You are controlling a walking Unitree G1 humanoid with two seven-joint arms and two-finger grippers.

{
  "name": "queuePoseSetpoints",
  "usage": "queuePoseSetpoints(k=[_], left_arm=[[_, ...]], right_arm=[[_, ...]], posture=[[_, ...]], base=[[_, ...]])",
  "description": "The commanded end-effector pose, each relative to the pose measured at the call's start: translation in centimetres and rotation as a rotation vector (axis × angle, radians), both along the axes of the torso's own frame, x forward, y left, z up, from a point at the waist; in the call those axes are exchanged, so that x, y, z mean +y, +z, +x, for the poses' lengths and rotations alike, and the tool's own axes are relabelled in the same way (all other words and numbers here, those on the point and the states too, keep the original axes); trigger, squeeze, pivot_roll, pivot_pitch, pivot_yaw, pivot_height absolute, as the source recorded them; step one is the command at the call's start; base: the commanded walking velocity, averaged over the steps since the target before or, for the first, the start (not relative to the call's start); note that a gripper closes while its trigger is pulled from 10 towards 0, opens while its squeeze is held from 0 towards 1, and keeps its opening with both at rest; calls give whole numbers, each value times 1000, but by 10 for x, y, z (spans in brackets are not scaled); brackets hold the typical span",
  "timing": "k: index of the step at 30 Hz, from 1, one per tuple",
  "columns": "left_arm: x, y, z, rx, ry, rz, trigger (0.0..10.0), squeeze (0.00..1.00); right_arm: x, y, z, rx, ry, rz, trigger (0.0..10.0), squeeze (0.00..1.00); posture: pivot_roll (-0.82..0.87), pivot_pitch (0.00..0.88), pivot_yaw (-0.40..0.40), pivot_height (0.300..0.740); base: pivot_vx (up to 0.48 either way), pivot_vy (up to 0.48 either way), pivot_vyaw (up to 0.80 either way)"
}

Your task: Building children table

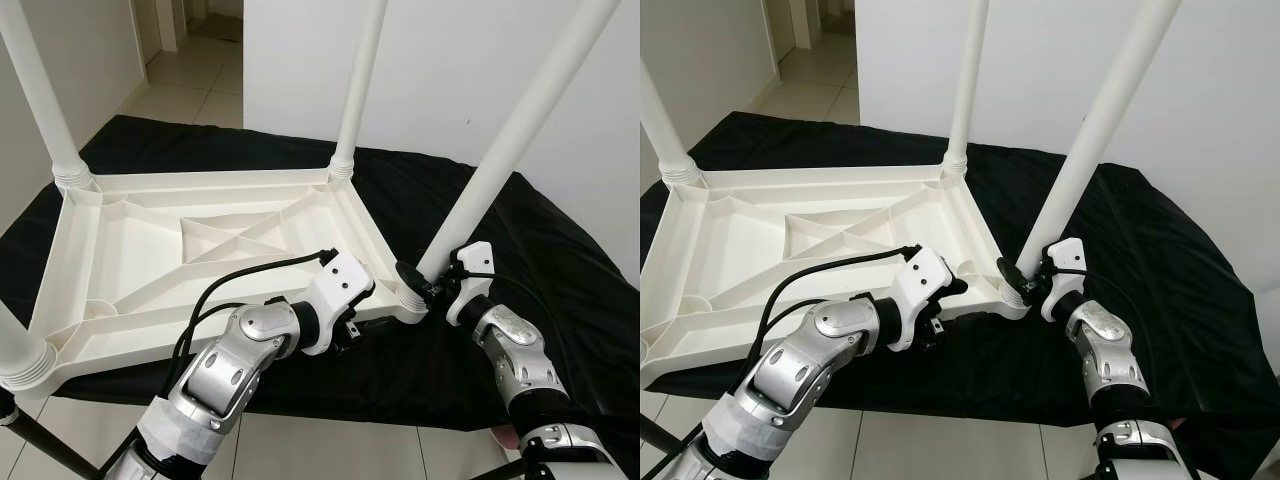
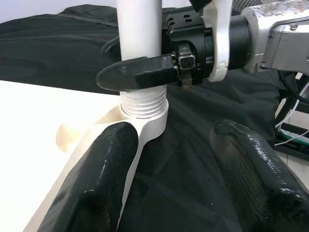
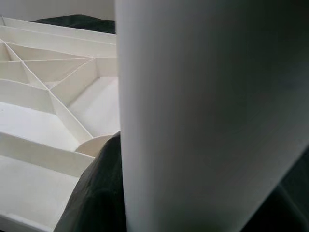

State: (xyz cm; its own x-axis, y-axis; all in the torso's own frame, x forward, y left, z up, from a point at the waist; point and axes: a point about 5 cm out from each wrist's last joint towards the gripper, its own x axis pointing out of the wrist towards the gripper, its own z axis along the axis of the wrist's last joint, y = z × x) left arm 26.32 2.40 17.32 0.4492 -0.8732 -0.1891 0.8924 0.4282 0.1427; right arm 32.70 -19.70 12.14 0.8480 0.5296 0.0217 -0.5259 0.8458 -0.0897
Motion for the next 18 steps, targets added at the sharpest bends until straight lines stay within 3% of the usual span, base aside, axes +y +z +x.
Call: queuePoseSetpoints(k=[1,3,4,9,11,13,14,18], left_arm=[[-3,-1,-2,9,4,-6,10000,0],[-3,-1,-2,9,4,-7,10000,0],[-3,-1,-2,10,2,-5,10000,0],[-2,-1,-3,12,-1,-3,10000,0],[-2,-1,-1,11,-3,0,10000,0],[-2,-1,-1,11,-3,0,10000,0],[-2,-1,0,7,-9,4,10000,0],[-2,-1,0,4,-15,6,10000,0]], right_arm=[[9,-15,-7,53,55,-15,0,0],[10,-17,-8,56,53,-3,0,0],[15,-20,-12,66,36,29,10000,0],[21,-23,-17,66,2,69,10000,0],[28,-23,-18,50,-111,73,10000,0],[28,-23,-18,50,-111,73,10000,0],[34,-23,-20,36,-256,63,10000,0],[41,-22,-23,39,-326,78,10000,0]], posture=[[22,0,-121,740],[22,0,-121,740],[21,0,-119,740],[19,0,-119,740],[15,0,-118,740],[15,0,-118,740],[15,0,-118,740],[15,0,-118,740]], base=[[0,0,0],[0,0,0],[0,0,0],[0,0,0],[0,0,0],[0,0,0],[0,0,0],[0,0,0]])
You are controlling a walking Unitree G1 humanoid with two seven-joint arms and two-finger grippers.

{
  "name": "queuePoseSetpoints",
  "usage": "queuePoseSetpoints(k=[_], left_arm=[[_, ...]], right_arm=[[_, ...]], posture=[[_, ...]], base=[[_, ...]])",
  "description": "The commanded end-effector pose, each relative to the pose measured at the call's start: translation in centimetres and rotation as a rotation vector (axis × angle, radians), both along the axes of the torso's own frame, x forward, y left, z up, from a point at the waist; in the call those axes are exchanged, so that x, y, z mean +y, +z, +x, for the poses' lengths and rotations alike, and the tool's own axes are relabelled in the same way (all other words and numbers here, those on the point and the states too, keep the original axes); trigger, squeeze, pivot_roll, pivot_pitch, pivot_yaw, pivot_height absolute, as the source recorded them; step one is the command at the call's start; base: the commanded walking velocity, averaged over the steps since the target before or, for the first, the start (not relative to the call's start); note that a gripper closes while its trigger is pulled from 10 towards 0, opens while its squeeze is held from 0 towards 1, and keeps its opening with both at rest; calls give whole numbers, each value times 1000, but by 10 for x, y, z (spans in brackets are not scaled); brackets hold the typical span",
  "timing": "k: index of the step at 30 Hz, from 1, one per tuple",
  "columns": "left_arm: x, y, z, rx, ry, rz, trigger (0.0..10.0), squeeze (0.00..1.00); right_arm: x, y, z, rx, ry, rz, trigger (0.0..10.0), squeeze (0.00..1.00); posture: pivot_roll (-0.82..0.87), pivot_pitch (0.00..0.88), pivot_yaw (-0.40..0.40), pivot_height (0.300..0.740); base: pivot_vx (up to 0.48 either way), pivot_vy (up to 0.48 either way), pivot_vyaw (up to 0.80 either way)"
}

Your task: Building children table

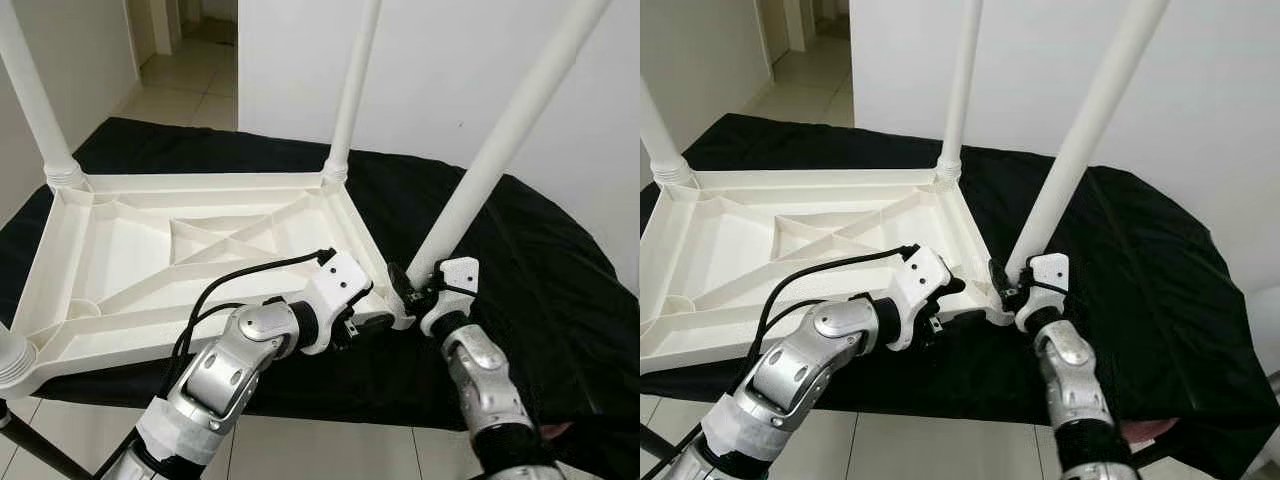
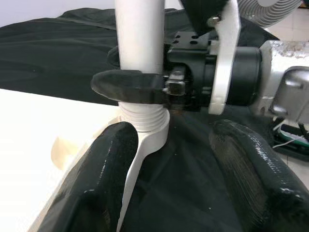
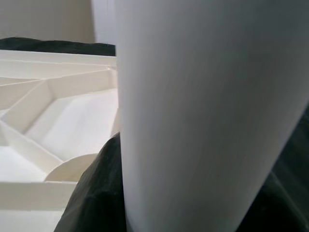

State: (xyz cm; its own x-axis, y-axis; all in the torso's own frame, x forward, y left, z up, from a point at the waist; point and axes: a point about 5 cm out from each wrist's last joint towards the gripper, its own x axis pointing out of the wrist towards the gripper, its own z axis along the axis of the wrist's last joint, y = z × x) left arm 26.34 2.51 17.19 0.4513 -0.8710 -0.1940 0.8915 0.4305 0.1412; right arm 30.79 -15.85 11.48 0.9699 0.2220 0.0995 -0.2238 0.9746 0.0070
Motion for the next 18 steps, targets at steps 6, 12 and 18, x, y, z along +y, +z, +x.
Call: queuePoseSetpoints(k=[6,12,18], left_arm=[[-2,-2,3,-2,-17,5,10000,0],[1,-2,10,-10,5,4,10000,0],[4,-2,14,-12,17,4,10000,0]], right_arm=[[10,-13,-9,81,-191,20,10000,0],[27,-12,-18,109,-222,69,10000,0],[31,-12,-22,149,-247,84,10000,0]], posture=[[-2,0,-122,740],[-7,0,-128,740],[-8,0,-125,740]], base=[[0,0,0],[0,0,0],[0,0,0]])
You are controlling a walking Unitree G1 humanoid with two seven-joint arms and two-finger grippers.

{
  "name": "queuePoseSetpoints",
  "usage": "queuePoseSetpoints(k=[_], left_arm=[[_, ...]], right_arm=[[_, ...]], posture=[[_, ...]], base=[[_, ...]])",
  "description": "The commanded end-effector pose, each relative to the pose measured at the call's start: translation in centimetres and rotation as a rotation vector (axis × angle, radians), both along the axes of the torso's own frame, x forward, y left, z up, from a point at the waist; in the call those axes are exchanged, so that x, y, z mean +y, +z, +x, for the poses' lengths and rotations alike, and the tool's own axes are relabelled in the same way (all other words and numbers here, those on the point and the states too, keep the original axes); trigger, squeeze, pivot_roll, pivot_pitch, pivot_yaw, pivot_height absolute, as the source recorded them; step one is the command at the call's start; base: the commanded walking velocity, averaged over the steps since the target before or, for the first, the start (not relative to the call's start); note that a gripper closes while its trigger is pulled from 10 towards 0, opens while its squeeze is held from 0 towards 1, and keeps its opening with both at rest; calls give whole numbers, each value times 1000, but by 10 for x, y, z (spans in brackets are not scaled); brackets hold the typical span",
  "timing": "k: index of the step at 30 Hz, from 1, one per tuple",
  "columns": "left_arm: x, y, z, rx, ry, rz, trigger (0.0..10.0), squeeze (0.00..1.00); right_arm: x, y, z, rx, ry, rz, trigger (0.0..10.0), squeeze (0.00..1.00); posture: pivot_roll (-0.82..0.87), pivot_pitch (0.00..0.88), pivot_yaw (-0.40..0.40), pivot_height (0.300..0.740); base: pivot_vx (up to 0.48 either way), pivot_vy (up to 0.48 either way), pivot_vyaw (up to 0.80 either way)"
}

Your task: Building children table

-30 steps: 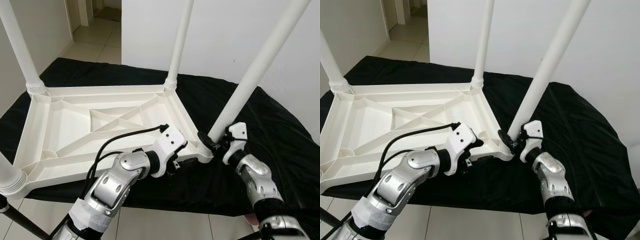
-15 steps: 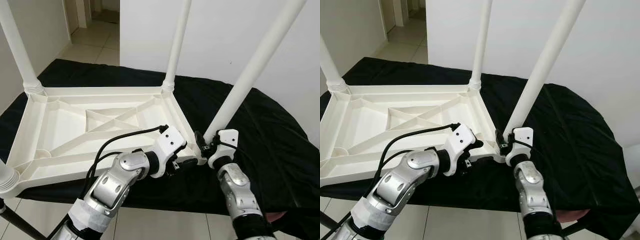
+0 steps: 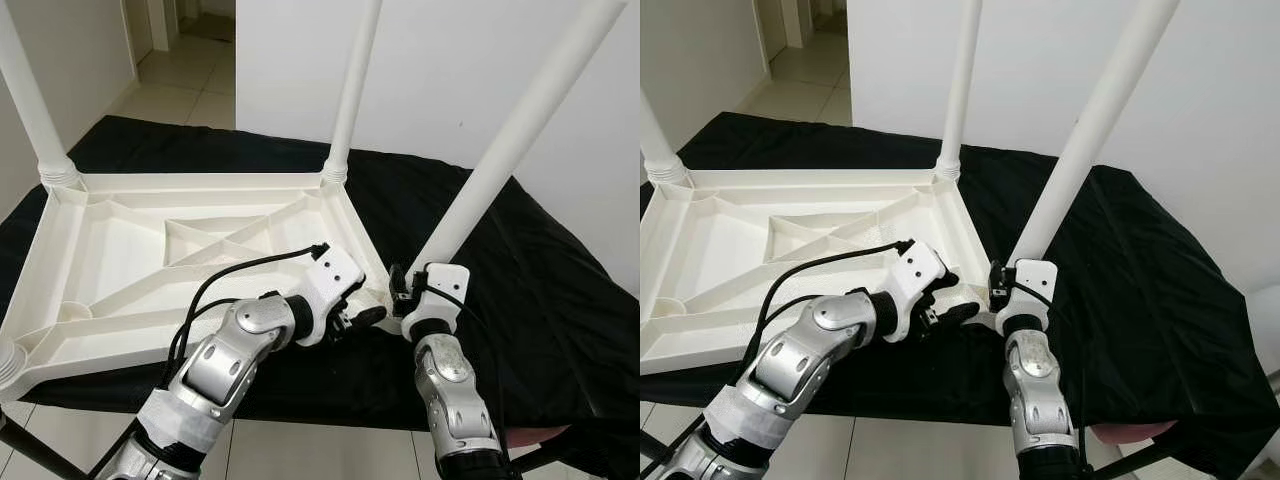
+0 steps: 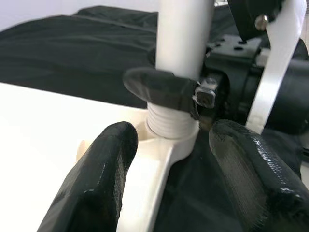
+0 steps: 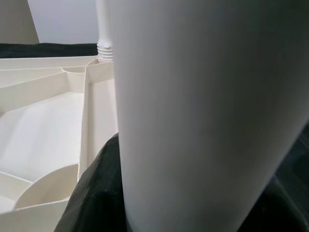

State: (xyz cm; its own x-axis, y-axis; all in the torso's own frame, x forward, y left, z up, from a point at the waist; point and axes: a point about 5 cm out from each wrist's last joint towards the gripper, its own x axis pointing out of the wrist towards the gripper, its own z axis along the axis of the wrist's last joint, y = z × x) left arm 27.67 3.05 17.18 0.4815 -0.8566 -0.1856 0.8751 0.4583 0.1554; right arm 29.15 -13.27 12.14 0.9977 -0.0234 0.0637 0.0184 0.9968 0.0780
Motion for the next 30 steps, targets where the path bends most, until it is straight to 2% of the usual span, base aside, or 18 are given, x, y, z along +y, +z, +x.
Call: queuePoseSetpoints(k=[1,4,7,13,26,27,28,30], left_arm=[[-1,-2,1,4,-14,5,10000,0],[-1,-2,1,5,-13,5,10000,0],[1,-4,-1,10,-11,6,10000,0],[2,-4,-2,13,-9,5,10000,0],[2,-3,0,9,-5,2,10000,0],[2,-3,-1,10,-6,2,10000,0],[2,-2,-1,11,-6,1,10000,0],[2,-2,-1,11,-5,1,10000,0]], right_arm=[[6,-18,-5,103,-2,30,10000,0],[7,-19,-6,111,-4,26,10000,0],[5,-22,-6,170,-41,94,10000,0],[6,-18,-3,203,-52,143,10000,0],[6,-16,1,231,-64,161,10000,0],[7,-15,1,220,-57,152,10000,129],[8,-12,2,194,-38,143,10000,1000],[8,-9,2,163,-21,132,10000,1000]], posture=[[-8,0,-125,740],[-8,0,-125,740],[-2,0,-120,740],[0,0,-119,740],[3,0,-118,740],[3,0,-118,740],[5,0,-120,740],[5,0,-120,740]], base=[[0,0,0],[0,0,0],[0,0,0],[0,0,0],[0,0,0],[0,0,0],[0,0,0],[0,0,0]])
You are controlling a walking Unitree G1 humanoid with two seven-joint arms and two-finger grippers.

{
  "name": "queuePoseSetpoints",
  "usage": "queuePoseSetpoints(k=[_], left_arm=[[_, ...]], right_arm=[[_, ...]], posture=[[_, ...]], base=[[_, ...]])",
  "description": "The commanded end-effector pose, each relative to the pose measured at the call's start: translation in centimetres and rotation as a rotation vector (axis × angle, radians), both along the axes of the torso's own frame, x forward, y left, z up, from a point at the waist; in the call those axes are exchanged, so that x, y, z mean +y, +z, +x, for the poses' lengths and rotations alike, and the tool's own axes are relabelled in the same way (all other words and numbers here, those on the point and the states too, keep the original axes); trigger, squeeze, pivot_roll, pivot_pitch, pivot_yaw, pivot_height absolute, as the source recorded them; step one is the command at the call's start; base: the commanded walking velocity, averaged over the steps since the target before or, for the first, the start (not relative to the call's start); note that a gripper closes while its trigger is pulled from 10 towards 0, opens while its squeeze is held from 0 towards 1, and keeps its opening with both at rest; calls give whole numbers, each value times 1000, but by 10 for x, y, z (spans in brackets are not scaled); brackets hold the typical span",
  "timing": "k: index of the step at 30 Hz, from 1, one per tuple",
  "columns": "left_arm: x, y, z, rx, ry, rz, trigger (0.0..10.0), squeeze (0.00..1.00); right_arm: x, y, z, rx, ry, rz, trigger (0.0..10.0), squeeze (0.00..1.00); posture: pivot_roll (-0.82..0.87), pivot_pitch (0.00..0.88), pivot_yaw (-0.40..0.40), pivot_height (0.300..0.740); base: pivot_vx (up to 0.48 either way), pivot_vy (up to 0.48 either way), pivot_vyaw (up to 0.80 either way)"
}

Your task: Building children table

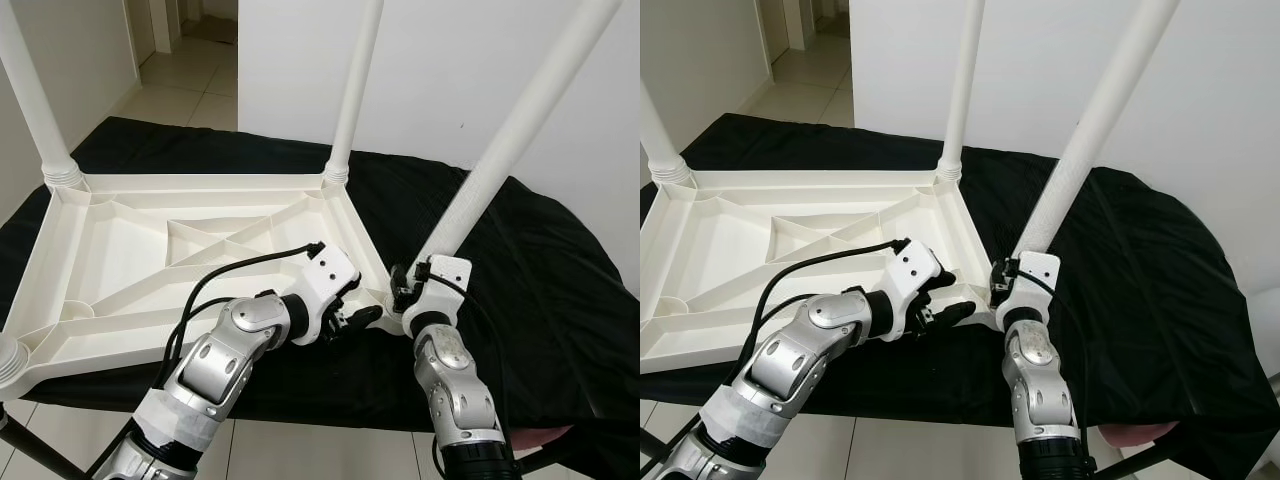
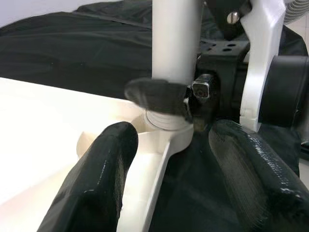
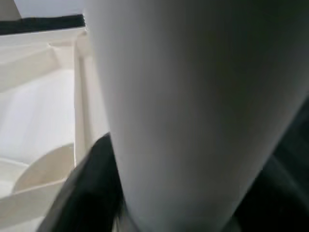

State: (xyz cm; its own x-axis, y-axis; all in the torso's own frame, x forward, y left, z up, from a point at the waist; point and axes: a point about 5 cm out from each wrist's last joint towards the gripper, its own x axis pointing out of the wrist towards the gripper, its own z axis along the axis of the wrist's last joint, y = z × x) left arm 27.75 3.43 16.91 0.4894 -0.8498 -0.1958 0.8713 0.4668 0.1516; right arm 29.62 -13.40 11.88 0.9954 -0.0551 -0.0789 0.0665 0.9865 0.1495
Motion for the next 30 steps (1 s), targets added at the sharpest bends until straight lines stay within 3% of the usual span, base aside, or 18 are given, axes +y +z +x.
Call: queuePoseSetpoints(k=[1,3,4,7,8,12,19,22,30], left_arm=[[-2,0,-2,3,-15,-7,10000,0],[-2,1,-1,4,-14,-8,10000,0],[-2,1,-2,5,-14,-10,10000,0],[-2,1,-2,6,-13,-12,10000,0],[-3,0,-3,9,-15,-13,10000,0],[-9,-3,-9,20,-33,-19,10000,0],[-12,-2,-11,22,-40,-25,10000,0],[-15,-4,-13,31,-43,-37,10000,0],[-17,-6,-16,37,-42,-43,10000,0]], right_arm=[[10,-4,-3,1,20,49,10000,1000],[10,-1,-2,-19,31,38,10000,1000],[8,3,-2,-49,58,13,10000,412],[7,5,-2,-68,77,-5,10000,412],[3,7,-2,-82,105,-10,10000,0],[-10,10,-3,-134,245,-71,10000,0],[-19,10,-3,-146,320,-106,10000,0],[-43,6,7,-155,413,-181,10000,0],[-47,0,16,-139,517,-197,10000,0]], posture=[[5,0,-120,740],[3,0,-120,740],[3,0,-119,740],[3,0,-119,740],[3,0,-120,740],[-5,0,-113,740],[-7,0,-113,740],[-8,0,-110,740],[-2,0,-111,740]], base=[[0,0,0],[0,0,0],[0,0,0],[0,0,0],[0,0,0],[0,0,0],[0,0,0],[0,0,0],[0,0,0]])
